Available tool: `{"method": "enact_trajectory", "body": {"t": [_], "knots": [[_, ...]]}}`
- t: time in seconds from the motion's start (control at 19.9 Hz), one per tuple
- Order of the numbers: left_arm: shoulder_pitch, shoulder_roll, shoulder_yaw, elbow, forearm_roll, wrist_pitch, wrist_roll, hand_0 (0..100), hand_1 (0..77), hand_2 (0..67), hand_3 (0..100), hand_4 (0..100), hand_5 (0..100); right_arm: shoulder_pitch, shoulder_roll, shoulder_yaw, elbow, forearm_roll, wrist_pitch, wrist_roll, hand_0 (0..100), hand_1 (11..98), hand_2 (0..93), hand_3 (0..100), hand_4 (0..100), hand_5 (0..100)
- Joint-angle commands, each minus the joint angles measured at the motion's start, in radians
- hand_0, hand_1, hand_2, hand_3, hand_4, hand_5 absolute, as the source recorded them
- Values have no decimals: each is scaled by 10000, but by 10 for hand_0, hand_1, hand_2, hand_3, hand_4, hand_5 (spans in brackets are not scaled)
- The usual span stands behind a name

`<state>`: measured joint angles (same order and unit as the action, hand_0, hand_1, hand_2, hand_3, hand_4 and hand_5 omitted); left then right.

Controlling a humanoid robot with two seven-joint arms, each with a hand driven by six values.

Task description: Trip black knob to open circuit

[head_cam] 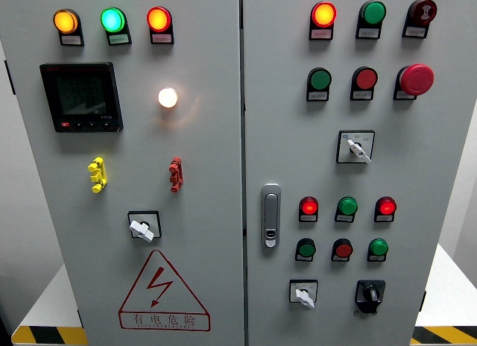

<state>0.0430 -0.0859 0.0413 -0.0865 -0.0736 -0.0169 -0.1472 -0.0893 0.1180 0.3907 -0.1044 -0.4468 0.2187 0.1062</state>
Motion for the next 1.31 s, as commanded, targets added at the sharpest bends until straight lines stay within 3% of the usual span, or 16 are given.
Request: {"method": "enact_trajectory", "body": {"t": [0.0,0.25,0.35,0.4,0.5,0.55,0.65,0.7,0.75,0.85,0.95,1.11,1.26], "knots": [[0,0,1,-9,0,0,0,0,40,127,213,67,17,-119,16,1854,261,-1968,22,-187,650,403,30,97,31,120],[0,0,1,6,0,0,0,0,39,127,213,67,17,-150,1,4235,753,-4364,37,-326,649,403,30,98,30,111],[0,0,1,6,0,0,0,0,39,127,213,67,17,-74,-106,4330,982,-4537,52,-326,649,403,30,98,28,98],[0,0,1,-9,0,0,0,0,39,127,213,67,17,-58,-106,4346,952,-4537,22,-311,651,400,30,98,27,94],[-16,0,1,6,0,0,0,0,40,127,213,67,17,64,-183,3843,769,-4476,-9,-173,654,396,30,98,22,88],[-16,0,1,6,0,0,0,0,40,127,212,67,17,65,-153,3521,692,-4339,-39,-173,658,392,30,96,19,83],[0,0,-14,6,0,0,0,0,40,127,213,67,17,126,-167,3517,661,-4048,-24,-157,663,385,29,89,12,78],[-16,0,1,-9,0,0,0,0,40,127,213,67,17,172,-92,3594,539,-3970,-39,-157,664,383,29,88,10,76],[-1,0,1,6,0,0,0,0,40,127,213,67,17,172,-91,3792,629,-3969,-9,-157,667,379,29,87,9,75],[-16,0,-14,-9,-15,0,0,0,40,127,212,67,17,203,1,4451,722,-4138,-55,-157,666,379,29,87,8,75],[0,0,1,-9,0,0,0,0,40,127,212,67,17,371,16,4881,874,-4366,-55,-218,663,380,31,91,9,77],[-16,0,-14,6,0,0,0,0,40,127,212,67,17,448,16,6366,998,-6080,-55,-280,660,383,33,98,12,80],[-16,0,1,-9,0,0,0,0,39,127,212,67,17,434,16,8068,2036,-8059,37,-249,658,383,33,98,13,81]]}}
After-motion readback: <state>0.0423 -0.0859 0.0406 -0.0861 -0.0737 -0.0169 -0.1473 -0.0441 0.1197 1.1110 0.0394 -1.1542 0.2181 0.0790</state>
